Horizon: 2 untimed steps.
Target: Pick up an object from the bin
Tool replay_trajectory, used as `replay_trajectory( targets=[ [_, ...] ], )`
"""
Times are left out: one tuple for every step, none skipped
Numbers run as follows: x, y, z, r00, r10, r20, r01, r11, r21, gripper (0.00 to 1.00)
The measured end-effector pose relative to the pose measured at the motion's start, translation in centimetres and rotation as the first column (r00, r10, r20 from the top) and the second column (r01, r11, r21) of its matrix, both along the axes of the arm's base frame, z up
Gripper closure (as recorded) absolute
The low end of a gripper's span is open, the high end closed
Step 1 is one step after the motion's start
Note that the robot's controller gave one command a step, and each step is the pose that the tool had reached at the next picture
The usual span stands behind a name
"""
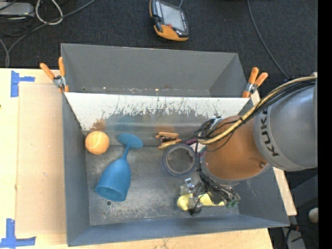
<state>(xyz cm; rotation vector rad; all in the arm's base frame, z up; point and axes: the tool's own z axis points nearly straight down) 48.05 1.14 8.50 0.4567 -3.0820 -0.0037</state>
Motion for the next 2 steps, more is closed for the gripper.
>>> replay_trajectory(
  targets=[
    [0.5, -0.4, 2.7, 0.992, 0.123, 0.009, -0.123, 0.992, 0.002, 1.0],
    [0.7, -0.7, 13.5, 1.0, 0.029, 0.006, -0.029, 1.0, 0.002, 1.0]
  ],
)
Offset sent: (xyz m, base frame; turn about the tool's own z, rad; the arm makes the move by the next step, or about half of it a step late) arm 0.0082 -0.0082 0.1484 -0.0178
